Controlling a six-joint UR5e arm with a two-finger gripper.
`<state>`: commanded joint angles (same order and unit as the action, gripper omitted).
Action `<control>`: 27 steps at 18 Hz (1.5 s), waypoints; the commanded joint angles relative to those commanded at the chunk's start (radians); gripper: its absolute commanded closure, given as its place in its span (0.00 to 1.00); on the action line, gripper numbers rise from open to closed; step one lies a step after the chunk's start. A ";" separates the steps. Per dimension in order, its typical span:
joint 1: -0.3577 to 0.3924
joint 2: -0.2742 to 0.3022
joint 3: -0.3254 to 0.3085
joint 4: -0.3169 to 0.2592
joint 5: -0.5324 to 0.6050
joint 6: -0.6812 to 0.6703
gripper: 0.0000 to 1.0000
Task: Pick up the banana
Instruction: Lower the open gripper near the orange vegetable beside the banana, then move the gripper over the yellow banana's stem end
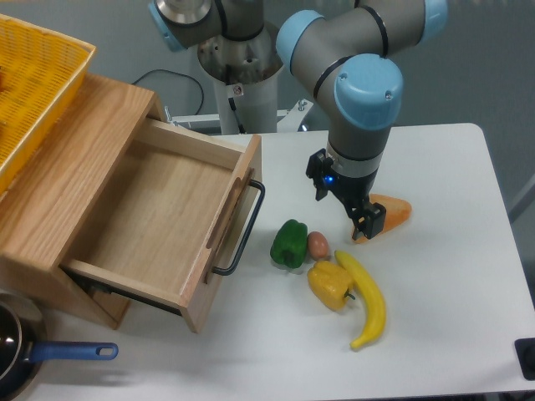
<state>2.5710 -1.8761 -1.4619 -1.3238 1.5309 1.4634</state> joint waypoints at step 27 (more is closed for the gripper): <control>0.006 -0.136 0.026 0.186 -0.066 -0.214 0.00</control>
<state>2.5771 -2.0124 -1.4359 -1.1383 1.4650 1.2490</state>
